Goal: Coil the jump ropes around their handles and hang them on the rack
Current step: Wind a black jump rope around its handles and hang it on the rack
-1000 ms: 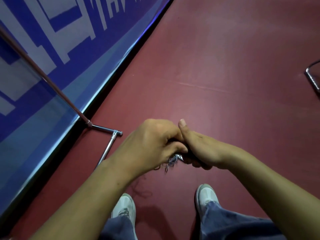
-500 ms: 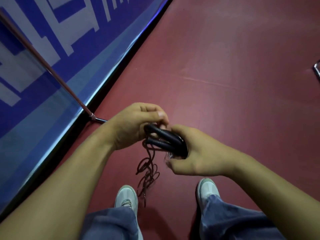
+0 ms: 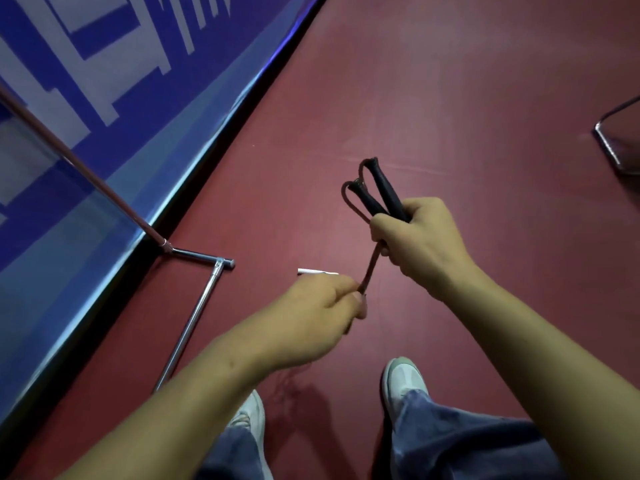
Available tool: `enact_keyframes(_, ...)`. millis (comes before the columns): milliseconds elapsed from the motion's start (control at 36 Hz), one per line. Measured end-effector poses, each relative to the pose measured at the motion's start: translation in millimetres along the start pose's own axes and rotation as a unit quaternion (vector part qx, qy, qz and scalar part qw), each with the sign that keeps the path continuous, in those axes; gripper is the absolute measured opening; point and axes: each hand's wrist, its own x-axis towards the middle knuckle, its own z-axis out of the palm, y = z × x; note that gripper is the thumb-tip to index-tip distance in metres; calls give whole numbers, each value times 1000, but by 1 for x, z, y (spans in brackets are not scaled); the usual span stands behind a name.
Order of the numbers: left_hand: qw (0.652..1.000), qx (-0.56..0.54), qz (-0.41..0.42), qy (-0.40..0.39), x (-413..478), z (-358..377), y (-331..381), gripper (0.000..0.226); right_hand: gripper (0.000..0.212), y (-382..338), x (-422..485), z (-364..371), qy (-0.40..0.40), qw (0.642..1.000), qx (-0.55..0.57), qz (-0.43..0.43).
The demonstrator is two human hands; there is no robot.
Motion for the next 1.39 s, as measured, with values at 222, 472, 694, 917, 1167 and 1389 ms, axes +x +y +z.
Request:
enact_keyframes(222,985,149,80,42,-2,14,18,32,35,15,8,0,53,995,-57,63)
enact_keyframes(472,970,239,40,29,-5,-3,18,33,33,37,14,4,36,982,-170,77)
enact_keyframes(694,986,155,-37,-36,0,-28,-18,30,17,38,19,-10,-42,972,-227,45)
enact_keyframes(917,990,79,-95,68,8,-42,-66,18,8,29,12,9,-137,964,-220,-57)
enact_keyframes(1167,990,-35,-110,77,16,-36,-68,31,6,23,15,11,-107,989,91,46)
enact_keyframes(1389,995,45,-73,50,19,-30,-71,39,9,11,18,1,0,1000,-9,-27)
